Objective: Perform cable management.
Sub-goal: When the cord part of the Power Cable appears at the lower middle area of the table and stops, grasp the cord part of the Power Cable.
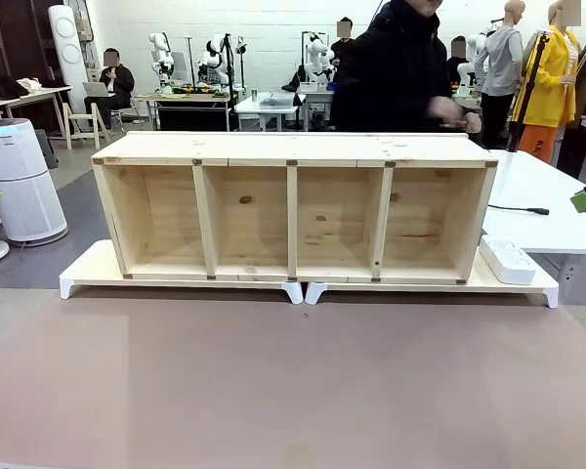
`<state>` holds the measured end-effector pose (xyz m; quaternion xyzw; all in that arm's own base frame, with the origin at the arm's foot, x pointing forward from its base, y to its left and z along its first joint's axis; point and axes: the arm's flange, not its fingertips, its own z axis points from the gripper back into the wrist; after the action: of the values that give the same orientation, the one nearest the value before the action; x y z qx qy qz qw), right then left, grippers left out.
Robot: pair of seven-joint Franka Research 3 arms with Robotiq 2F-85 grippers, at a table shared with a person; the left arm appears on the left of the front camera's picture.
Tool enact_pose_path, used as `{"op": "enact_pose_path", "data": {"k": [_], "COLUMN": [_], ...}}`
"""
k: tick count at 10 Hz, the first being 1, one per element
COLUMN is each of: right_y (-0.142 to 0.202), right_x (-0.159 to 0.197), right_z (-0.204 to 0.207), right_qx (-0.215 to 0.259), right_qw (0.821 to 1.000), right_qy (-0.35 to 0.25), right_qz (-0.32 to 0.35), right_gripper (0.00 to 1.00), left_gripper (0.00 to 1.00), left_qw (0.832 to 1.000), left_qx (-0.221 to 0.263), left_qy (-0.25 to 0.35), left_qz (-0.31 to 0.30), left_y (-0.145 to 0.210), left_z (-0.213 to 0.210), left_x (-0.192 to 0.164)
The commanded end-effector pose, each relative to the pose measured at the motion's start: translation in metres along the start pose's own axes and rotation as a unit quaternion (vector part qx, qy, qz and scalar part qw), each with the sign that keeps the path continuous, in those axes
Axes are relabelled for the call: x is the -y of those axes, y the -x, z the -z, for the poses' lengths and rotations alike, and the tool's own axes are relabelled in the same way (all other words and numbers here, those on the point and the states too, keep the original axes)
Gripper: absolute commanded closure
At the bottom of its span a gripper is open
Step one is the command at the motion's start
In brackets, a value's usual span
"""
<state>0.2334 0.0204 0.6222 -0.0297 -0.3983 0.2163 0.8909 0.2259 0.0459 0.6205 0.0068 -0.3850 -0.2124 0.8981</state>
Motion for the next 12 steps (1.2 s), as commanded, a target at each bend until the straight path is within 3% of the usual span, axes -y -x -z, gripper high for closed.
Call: {"op": "enact_pose_path", "data": {"k": [1,12], "right_y": [0.0002,0.0002], "right_x": [0.0011,0.0011], "right_z": [0.0008,0.0008], "right_qx": [-0.002,-0.002], "right_qw": [1.0,1.0], "right_qy": [0.002,0.002], "right_qz": [0.001,0.001], "right_gripper": [0.0,0.0], "left_gripper": [0.0,0.0], "left_qw": [1.0,1.0], "left_qx": [0.001,0.001], "left_qy": [-0.007,-0.007], "left_qz": [-0.008,-0.008], "left_y": [-0.0013,-0.0013], "left_z": [0.0017,0.0017], "left_x": [-0.0024,-0.0024]}}
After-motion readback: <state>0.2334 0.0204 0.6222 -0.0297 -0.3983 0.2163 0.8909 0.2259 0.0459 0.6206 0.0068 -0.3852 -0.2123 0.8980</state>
